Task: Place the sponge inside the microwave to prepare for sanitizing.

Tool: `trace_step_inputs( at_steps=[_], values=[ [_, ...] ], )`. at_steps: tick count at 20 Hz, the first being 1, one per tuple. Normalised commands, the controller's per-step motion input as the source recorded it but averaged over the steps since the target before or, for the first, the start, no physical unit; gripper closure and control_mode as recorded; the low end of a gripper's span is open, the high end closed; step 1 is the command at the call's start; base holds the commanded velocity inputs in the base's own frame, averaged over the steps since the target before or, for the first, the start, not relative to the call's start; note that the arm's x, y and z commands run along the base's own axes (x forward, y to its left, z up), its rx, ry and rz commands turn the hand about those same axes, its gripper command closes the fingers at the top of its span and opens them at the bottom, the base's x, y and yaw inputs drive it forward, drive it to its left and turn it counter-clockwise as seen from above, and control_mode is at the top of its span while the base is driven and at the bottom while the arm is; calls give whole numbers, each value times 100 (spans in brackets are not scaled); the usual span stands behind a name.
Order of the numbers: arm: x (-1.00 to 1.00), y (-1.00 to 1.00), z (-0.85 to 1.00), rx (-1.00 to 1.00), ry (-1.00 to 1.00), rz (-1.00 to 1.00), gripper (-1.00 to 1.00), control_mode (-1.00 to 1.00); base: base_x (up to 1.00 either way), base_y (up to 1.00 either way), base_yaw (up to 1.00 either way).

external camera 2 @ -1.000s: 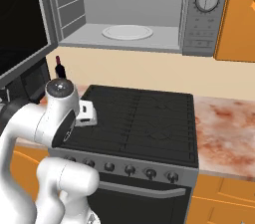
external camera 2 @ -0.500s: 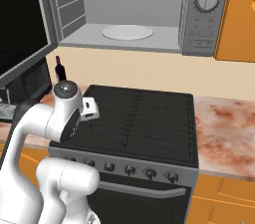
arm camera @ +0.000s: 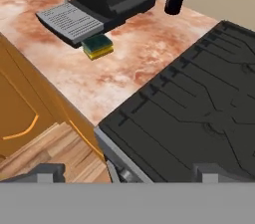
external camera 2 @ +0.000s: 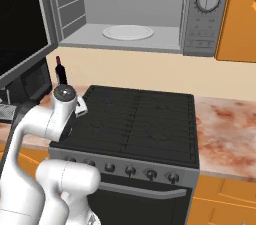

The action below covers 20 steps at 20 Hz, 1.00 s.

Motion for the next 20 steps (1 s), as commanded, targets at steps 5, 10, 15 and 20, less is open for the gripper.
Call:
trace_step_inputs(
  at_steps=[5,10,15,20],
  values=[
    [0,71,-6,0,-6,7,-100,-100,0,0,0],
    [0,62,-12,0,-2,0,-100,-100,0,0,0],
    [0,44,-12,0,-1,-1,-100,-100,0,0,0],
    [12,9,-30,0,0,-2,-100,-100,0,0,0]
  ],
)
